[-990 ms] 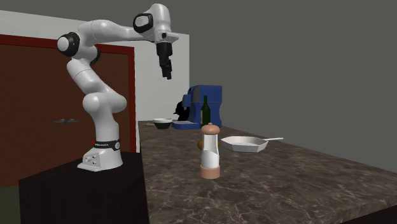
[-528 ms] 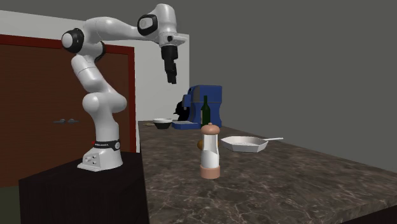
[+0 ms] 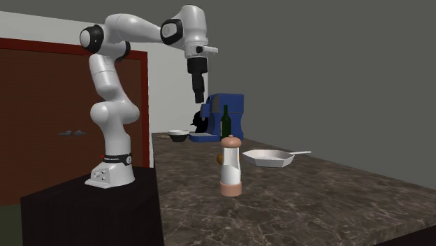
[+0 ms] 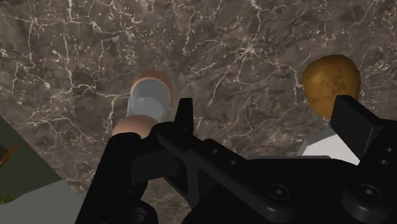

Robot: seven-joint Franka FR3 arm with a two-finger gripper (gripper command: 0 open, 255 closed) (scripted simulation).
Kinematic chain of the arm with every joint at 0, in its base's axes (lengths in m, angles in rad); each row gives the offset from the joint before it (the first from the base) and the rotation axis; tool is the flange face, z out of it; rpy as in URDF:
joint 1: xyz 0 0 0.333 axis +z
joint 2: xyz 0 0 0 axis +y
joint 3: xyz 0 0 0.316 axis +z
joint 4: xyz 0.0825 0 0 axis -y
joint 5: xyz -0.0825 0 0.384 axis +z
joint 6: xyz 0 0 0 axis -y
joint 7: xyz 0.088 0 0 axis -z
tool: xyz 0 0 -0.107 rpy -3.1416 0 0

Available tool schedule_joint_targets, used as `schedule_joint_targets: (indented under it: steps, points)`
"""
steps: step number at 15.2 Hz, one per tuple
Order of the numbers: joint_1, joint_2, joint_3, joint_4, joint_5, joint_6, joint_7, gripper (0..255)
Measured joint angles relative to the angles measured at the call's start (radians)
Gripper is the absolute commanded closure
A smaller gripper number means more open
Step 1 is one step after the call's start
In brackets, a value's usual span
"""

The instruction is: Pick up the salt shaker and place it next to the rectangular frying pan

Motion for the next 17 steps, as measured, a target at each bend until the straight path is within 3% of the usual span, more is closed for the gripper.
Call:
schedule_joint_targets:
  steps: [9,13,17]
  points:
    - [-0.026,0.342,-0.099,0.21,0.111,0.06,-0.194,0]
    - [-0.058,0.517,-0.117,0.354,0.181,0.05,-0.273,0]
    - [-0.069,0.569,-0.117,0.376,0.203,0.068,-0.298,0]
